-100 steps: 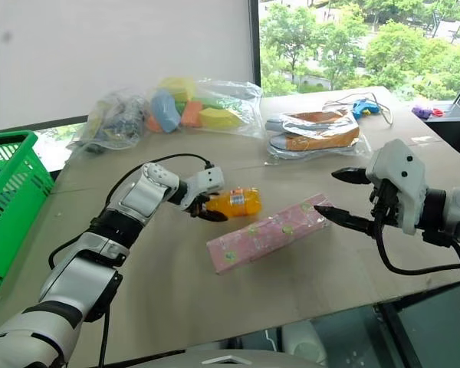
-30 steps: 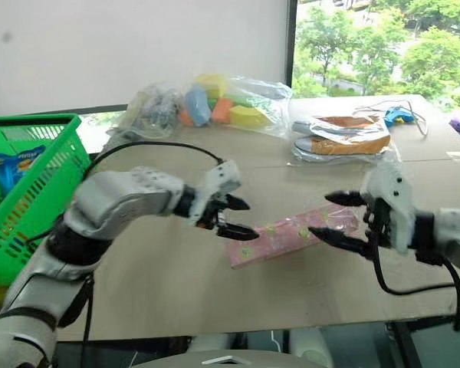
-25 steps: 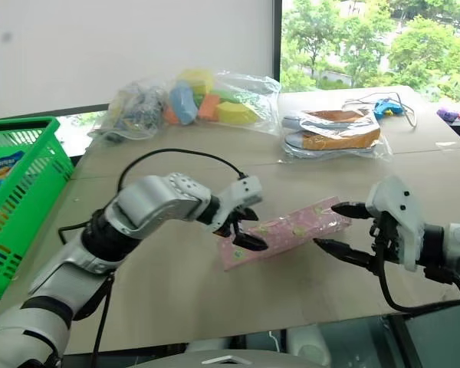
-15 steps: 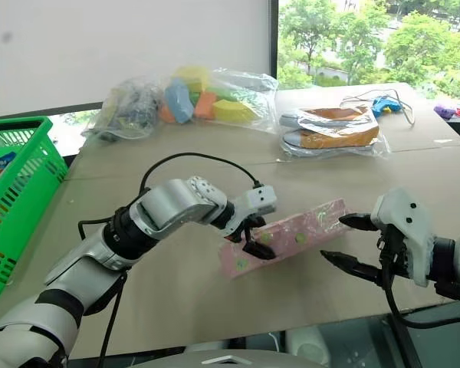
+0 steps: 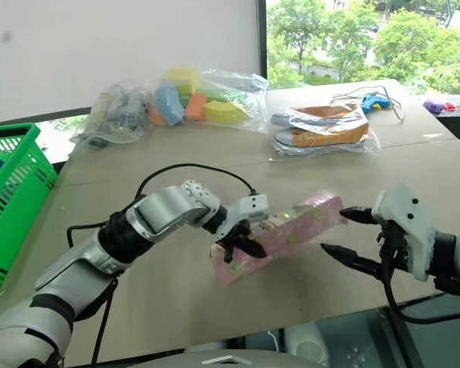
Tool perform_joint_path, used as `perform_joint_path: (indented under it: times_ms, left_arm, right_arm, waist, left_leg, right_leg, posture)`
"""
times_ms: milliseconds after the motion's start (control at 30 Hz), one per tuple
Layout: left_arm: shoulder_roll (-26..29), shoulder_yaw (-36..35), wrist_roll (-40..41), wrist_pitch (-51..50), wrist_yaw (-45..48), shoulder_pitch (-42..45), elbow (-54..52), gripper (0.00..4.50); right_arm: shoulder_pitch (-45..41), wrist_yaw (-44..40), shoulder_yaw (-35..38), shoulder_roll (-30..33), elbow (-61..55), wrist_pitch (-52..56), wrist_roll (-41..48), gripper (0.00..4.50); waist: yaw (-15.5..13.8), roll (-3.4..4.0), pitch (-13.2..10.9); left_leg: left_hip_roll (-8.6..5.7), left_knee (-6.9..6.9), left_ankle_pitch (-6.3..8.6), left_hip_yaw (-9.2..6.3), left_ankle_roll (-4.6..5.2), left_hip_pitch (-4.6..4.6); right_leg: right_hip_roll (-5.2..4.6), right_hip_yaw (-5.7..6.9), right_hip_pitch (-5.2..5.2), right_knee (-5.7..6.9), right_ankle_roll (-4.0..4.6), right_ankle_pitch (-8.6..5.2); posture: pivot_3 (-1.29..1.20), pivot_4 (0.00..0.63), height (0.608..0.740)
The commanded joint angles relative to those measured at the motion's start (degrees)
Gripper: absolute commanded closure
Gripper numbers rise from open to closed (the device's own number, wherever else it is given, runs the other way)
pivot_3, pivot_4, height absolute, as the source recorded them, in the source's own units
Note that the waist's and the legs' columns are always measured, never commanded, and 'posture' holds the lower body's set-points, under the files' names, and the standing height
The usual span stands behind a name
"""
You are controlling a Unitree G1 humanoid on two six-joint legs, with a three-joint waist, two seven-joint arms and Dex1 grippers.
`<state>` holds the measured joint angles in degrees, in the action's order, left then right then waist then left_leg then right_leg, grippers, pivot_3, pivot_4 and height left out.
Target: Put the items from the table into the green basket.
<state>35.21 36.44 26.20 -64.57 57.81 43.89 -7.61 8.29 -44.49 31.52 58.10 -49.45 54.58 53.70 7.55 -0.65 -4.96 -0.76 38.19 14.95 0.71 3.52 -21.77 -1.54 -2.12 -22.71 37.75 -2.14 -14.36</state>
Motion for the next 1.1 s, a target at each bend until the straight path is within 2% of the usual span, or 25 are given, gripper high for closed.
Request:
perform_joint_path:
  times_ms: [33,133,233,400,500,633,767,867,1000,1100]
  left_arm:
    - [4.34,-10.35,1.00,-1.38,-2.29,-1.84,-2.98,3.81]
    - [7.63,-21.48,0.58,-1.72,-7.71,-4.59,-2.37,3.81]
    - [9.75,-32.16,-1.48,-0.22,-14.32,-5.77,1.01,3.81]
    - [15.85,-41.11,-8.95,6.26,-23.52,-6.12,7.30,3.81]
    - [18.98,-45.57,-12.48,10.10,-28.24,-4.20,11.31,3.81]
    - [23.34,-49.51,-17.31,20.35,-33.49,-0.69,21.49,3.81]
    - [29.15,-48.98,-22.04,34.60,-33.64,1.49,33.65,3.81]
    - [31.57,-47.81,-23.77,40.75,-32.85,2.22,39.84,3.81]
    - [34.98,-46.30,-27.50,46.47,-35.91,-0.03,52.76,3.81]
    - [35.80,-46.37,-28.56,50.02,-39.65,-0.61,59.12,3.81]
  right_arm:
    - [-5.36,0.71,-3.63,0.26,1.76,-3.08,-0.32,0.69]
    - [-16.24,2.26,-13.17,-2.86,4.98,-5.72,-2.03,0.69]
    - [-28.49,3.40,-24.28,-9.23,9.34,-7.67,-5.69,0.69]
    - [-44.49,2.75,-40.16,-21.19,21.64,-12.23,-16.31,0.69]
    - [-53.25,1.55,-46.40,-28.03,32.37,-17.22,-23.52,0.69]
    - [-63.84,1.48,-47.62,-36.81,44.70,-22.00,-27.87,0.69]
    - [-69.10,-1.60,-46.94,-41.83,47.41,-22.49,-27.08,0.69]
    - [-69.42,-2.57,-47.03,-42.69,46.89,-22.37,-27.70,0.69]
    - [-68.01,-4.08,-47.21,-43.13,44.00,-21.78,-27.20,0.69]
    - [-67.17,-4.25,-46.89,-43.38,42.46,-21.18,-27.00,0.69]
  waist:
    - [0.12,-0.03,-0.02]
    - [0.18,-0.13,-0.08]
    - [-0.58,-0.26,-0.12]
    - [-3.42,-0.44,0.03]
    - [-5.67,-0.55,0.10]
    - [-8.52,-0.92,0.36]
    - [-9.28,-1.30,0.69]
    - [-9.74,-1.50,1.16]
    - [-8.25,-1.40,1.23]
    - [-6.76,-1.40,1.25]
  left_leg:
    - [0.01,0.01,0.00,-0.01,0.00,0.00]
    - [0.02,0.01,0.00,0.07,0.00,-0.03]
    - [0.02,0.01,0.00,0.08,-0.01,-0.07]
    - [-0.01,0.02,-0.05,0.06,-0.10,-0.88]
    - [-0.06,0.01,-0.21,0.08,-0.42,-1.26]
    - [-0.32,0.08,-0.28,-0.16,-0.64,-2.28]
    - [-0.62,0.03,-0.39,-0.63,-0.84,-2.80]
    - [-0.68,-0.05,-0.40,-0.94,-0.93,-2.82]
    - [-0.64,-0.08,-0.62,-0.77,-1.24,-2.69]
    - [-0.56,-0.49,-0.76,-0.44,-1.43,-1.94]
  right_leg:
    - [0.00,0.01,0.00,0.01,0.00,0.00]
    - [-0.01,-0.06,-0.07,0.06,-0.02,0.01]
    - [-0.02,-0.06,-0.15,0.07,-0.24,0.14]
    - [-0.04,-0.02,-1.04,0.27,0.07,0.36]
    - [-0.12,0.01,-1.50,0.36,0.18,0.44]
    - [-0.37,0.35,-2.54,0.59,0.28,0.52]
    - [-0.52,0.83,-3.00,0.79,0.34,0.55]
    - [-0.57,1.24,-2.95,0.78,0.42,0.57]
    - [-0.48,1.22,-2.93,0.86,0.43,0.56]
    - [-0.47,1.15,-2.84,1.20,0.73,0.67]
  posture:
    - [-0.21,0.068,0.740]
    - [-0.15,0.055,0.740]
    - [-0.06,0.034,0.740]
    - [0.06,0.002,0.740]
    - [0.11,0.000,0.740]
    - [0.16,0.000,0.740]
    - [0.18,0.000,0.740]
    - [0.18,0.000,0.740]
    - [0.16,0.000,0.740]
    - [0.15,0.000,0.740]
